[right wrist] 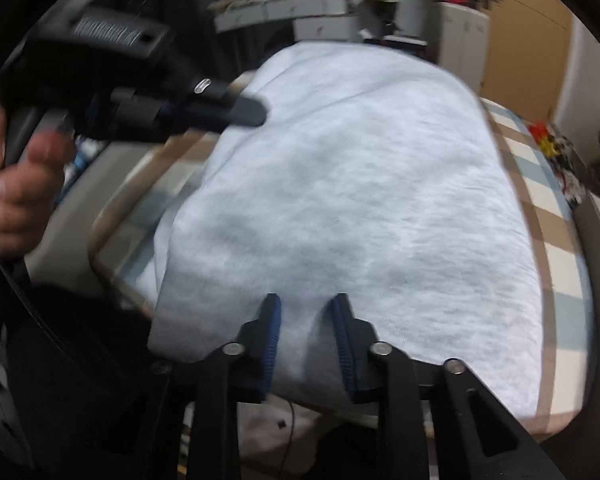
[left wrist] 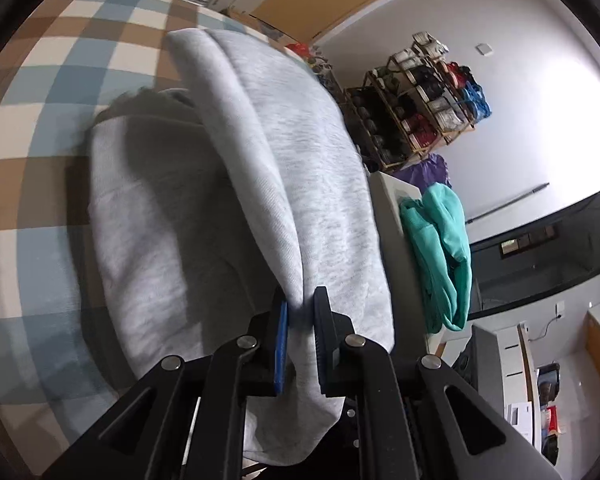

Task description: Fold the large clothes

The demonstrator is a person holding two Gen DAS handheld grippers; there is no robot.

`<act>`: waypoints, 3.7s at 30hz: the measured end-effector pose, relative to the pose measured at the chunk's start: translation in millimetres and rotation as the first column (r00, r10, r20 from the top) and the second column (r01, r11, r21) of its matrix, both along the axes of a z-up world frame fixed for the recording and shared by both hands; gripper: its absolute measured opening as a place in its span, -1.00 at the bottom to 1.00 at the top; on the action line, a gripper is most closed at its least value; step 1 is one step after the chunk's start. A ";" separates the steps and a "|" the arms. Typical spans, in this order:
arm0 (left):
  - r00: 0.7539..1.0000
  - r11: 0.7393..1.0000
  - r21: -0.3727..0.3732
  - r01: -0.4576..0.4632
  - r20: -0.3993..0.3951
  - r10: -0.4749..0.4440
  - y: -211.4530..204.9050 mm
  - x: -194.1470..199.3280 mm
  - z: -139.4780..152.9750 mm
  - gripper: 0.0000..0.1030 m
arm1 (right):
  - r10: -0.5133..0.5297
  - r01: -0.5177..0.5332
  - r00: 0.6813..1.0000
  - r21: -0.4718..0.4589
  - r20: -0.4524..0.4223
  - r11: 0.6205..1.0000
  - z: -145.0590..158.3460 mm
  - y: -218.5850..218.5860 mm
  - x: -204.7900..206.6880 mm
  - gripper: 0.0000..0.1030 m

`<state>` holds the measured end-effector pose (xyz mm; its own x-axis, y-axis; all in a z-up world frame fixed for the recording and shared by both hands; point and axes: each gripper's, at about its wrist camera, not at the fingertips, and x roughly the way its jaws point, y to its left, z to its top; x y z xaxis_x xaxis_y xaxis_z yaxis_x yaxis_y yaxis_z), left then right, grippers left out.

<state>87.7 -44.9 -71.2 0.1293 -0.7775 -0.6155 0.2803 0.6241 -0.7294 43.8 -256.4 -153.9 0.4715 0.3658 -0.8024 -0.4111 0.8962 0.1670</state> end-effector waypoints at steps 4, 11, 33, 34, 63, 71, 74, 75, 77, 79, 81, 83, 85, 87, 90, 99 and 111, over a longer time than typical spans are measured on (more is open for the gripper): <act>0.997 0.999 -0.022 -0.035 -0.072 0.034 3.2 8.7 -15.3 -0.73 | 0.016 -0.017 1.000 -0.054 -0.015 0.998 -21.4 23.0 -5.1 -0.99; 0.988 0.993 -0.080 0.090 -0.120 -0.099 -23.2 4.6 -19.6 0.41 | -0.036 0.064 0.988 0.184 -0.153 0.981 -26.9 -8.7 6.0 -0.99; 0.991 0.989 0.110 0.100 0.076 -0.109 -36.7 -14.3 73.4 -0.86 | -0.237 0.257 0.966 0.407 -0.101 0.876 22.6 -117.0 -30.9 -0.38; 0.992 0.987 0.128 0.096 0.071 -0.106 -32.1 -13.1 68.3 -0.86 | -0.227 0.249 0.969 0.390 -0.103 0.886 20.6 -105.6 -27.0 -0.38; 0.989 0.960 0.280 -0.019 0.148 -0.024 -35.6 -32.2 -42.8 0.16 | -0.119 0.203 0.963 0.363 -0.241 0.909 19.4 -110.2 26.5 -0.87; 0.983 0.948 0.312 -0.058 0.186 -0.001 -28.0 -43.8 -43.0 0.20 | -0.022 0.014 0.997 -0.106 -0.074 0.994 78.3 -20.2 120.6 -0.87; 0.985 0.953 0.298 -0.058 0.175 0.005 -21.3 -40.4 -42.3 0.20 | -0.002 -0.053 0.979 -0.262 -0.205 0.964 34.8 7.0 160.1 -0.89; 0.985 0.953 0.298 -0.057 0.170 0.006 -22.5 -40.2 -42.7 0.20 | -0.001 -0.072 0.968 -0.282 -0.250 0.957 20.1 12.1 169.1 -0.93; 0.986 0.952 0.302 -0.057 0.165 0.007 -18.1 -38.3 -44.5 0.19 | -0.002 -0.084 0.950 -0.260 -0.312 0.962 -1.4 15.0 180.9 -1.00; 0.986 0.948 0.313 -0.056 0.167 0.003 -18.3 -36.9 -44.2 0.19 | 0.012 -0.102 0.946 -0.263 -0.323 0.960 -13.0 20.3 187.7 -1.00; 0.987 0.949 0.310 -0.059 0.161 0.009 -18.1 -35.4 -43.1 0.19 | 0.004 -0.096 0.946 -0.268 -0.325 0.959 -13.8 21.4 190.4 -1.00; 0.987 0.950 0.306 -0.060 0.157 0.012 -17.0 -35.9 -41.9 0.19 | -0.002 -0.087 0.945 -0.258 -0.327 0.962 -12.1 18.8 188.6 -1.00; 0.988 0.952 0.299 -0.061 0.155 0.014 -16.3 -36.1 -40.2 0.19 | 0.024 -0.116 0.940 -0.250 -0.342 0.961 -0.6 13.6 190.3 -1.00; 0.988 0.953 0.296 -0.060 0.155 0.014 -13.9 -36.7 -39.8 0.20 | 0.038 -0.105 0.944 -0.189 -0.327 0.976 28.1 3.8 195.6 -1.00; 0.988 0.954 0.292 -0.060 0.151 0.016 -19.1 -34.3 -38.0 0.20 | 0.018 -0.048 0.979 -0.145 -0.201 0.988 65.4 -3.0 211.5 -0.70; 0.990 0.955 0.292 -0.059 0.142 0.017 -17.5 -27.9 -36.4 0.20 | -0.045 -0.071 0.952 -0.363 -0.303 0.929 -4.4 55.1 265.2 -0.53; 0.993 0.963 0.262 -0.058 0.117 0.028 -8.8 -21.9 -33.8 0.20 | -0.082 0.055 0.978 -0.141 -0.192 0.989 89.7 -6.9 240.6 -0.60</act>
<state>65.8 -53.7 -105.0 0.2383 -0.5808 -0.7784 0.3192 0.8038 -0.5021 284.4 -263.3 -64.2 0.3195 0.2210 -0.9215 -0.3193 0.9407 0.1149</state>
